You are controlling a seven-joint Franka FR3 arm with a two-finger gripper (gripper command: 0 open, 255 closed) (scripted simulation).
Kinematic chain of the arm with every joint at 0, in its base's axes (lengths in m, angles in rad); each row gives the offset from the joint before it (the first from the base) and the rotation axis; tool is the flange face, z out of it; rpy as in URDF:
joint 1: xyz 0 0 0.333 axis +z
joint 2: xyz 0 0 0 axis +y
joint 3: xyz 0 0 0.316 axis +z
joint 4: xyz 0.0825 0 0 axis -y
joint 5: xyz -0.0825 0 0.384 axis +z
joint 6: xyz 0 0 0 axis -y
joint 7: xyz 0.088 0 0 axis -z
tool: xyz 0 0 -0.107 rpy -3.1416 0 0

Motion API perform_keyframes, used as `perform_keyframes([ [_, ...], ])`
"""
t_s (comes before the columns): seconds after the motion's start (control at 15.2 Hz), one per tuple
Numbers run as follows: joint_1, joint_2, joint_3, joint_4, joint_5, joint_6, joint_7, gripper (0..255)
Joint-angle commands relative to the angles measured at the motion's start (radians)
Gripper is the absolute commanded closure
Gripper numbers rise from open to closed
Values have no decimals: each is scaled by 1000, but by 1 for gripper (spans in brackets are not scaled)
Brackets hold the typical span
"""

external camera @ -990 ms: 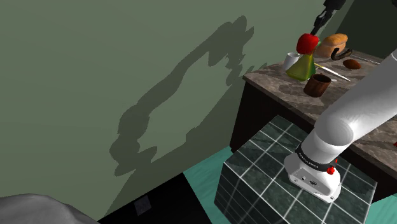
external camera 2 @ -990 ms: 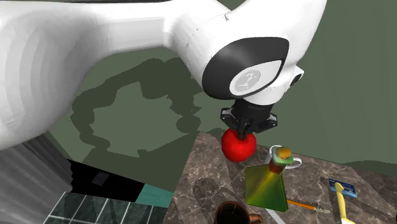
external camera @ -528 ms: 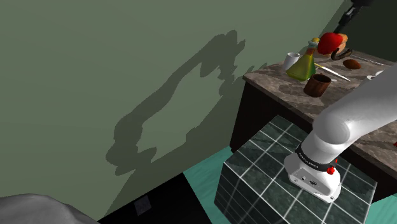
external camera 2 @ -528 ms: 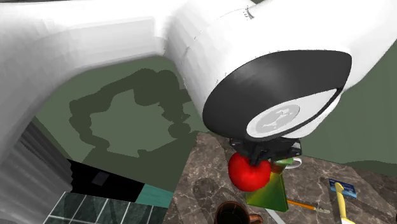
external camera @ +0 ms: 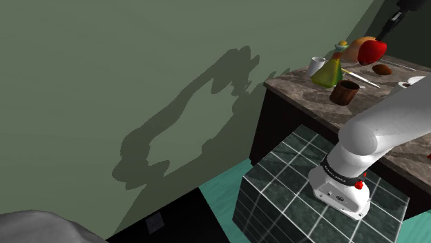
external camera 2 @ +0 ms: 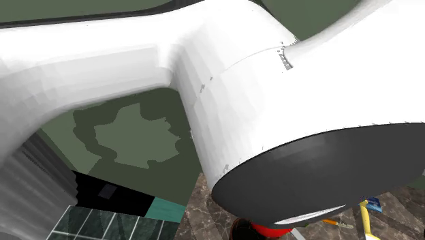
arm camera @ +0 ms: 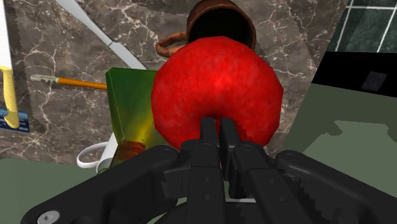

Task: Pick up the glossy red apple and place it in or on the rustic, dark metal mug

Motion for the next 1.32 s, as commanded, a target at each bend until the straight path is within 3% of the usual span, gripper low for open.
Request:
perform_keyframes([
  [0.0,-4,-6,-3,-33,-5,28,-3,255],
  [1.25,-10,5,-54,-275,-12,280,-32,255],
])
